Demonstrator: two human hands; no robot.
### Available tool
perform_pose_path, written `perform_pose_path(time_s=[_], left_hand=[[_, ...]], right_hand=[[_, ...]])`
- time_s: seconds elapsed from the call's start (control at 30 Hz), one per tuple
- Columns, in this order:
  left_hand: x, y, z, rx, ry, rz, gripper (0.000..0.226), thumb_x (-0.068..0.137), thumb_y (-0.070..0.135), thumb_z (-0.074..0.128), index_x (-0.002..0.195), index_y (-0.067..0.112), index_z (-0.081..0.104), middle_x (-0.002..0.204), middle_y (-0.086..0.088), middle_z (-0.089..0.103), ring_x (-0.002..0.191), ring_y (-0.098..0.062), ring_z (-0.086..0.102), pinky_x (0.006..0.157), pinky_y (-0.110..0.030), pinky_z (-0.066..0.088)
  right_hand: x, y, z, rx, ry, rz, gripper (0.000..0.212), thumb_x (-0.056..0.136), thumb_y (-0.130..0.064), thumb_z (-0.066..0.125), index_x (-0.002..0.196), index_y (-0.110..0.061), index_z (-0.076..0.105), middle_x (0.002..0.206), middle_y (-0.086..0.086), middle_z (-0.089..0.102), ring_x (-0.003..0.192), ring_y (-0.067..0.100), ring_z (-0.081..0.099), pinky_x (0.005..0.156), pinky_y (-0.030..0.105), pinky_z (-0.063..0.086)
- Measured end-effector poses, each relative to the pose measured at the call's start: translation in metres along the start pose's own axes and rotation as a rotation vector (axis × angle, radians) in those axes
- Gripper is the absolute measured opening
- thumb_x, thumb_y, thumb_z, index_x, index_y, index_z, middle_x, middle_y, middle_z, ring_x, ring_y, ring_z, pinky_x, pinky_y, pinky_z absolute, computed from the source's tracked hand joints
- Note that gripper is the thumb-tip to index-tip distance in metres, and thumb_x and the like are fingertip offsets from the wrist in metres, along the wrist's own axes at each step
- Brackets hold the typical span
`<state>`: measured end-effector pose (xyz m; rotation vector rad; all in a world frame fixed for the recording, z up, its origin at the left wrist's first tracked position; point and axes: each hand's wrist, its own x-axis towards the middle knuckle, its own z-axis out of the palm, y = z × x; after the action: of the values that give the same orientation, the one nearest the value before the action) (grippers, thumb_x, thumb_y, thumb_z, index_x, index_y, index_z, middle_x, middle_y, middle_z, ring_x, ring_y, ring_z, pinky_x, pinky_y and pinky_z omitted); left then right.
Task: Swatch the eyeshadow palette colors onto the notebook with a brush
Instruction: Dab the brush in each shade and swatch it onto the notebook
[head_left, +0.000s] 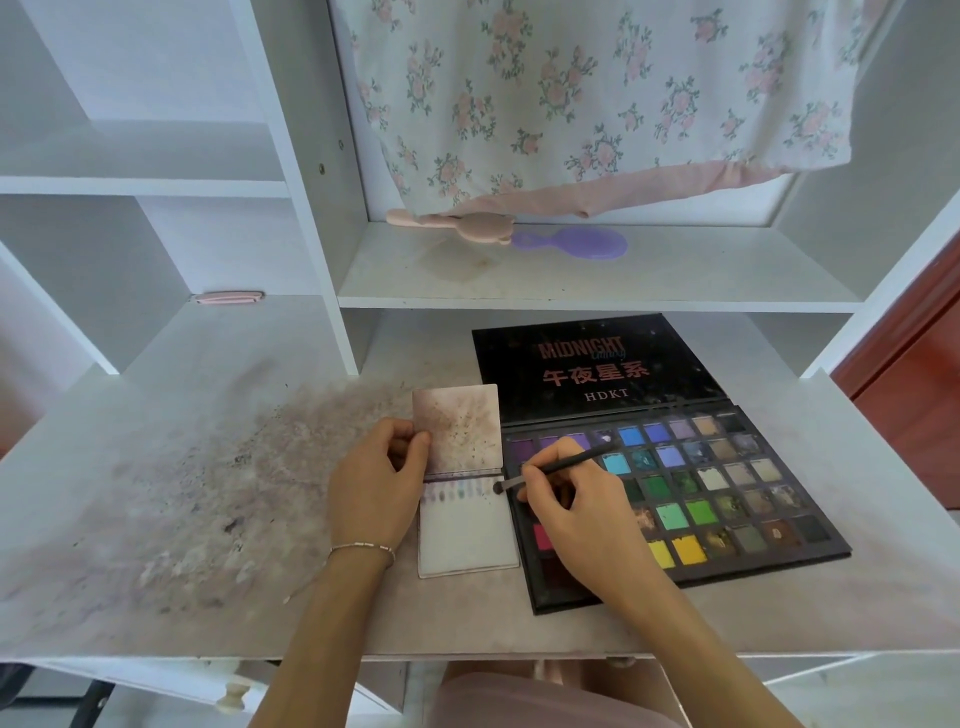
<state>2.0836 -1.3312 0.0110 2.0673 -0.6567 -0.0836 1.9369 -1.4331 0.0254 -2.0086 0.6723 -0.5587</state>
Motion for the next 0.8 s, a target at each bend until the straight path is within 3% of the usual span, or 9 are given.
perform_pose_path(time_s=[0.53, 0.8], left_hand=[[0.001, -0.001, 0.001, -0.004, 0.012, 0.006, 0.008, 0.088, 0.025, 0.058, 0.081, 0.03, 0.057, 0.069, 0.018, 0.058, 0.067, 0.001, 0.054, 0.058, -0.014, 0.036], [0.002, 0.0, 0.001, -0.004, 0.003, -0.006, 0.008, 0.088, 0.024, 0.057, 0.082, 0.029, 0.057, 0.07, 0.018, 0.057, 0.067, 0.0, 0.054, 0.058, -0.014, 0.036]], right_hand=[[-0.001, 0.0, 0.0, -0.003, 0.01, -0.02, 0.016, 0.09, -0.019, 0.051, 0.078, -0.03, 0.049, 0.072, 0.001, 0.064, 0.069, 0.008, 0.06, 0.06, 0.019, 0.052], [-0.014, -0.003, -0.008, 0.14, 0.317, -0.12, 0.021, 0.09, -0.011, 0.051, 0.079, -0.028, 0.052, 0.065, 0.002, 0.061, 0.059, 0.011, 0.058, 0.053, 0.026, 0.047]])
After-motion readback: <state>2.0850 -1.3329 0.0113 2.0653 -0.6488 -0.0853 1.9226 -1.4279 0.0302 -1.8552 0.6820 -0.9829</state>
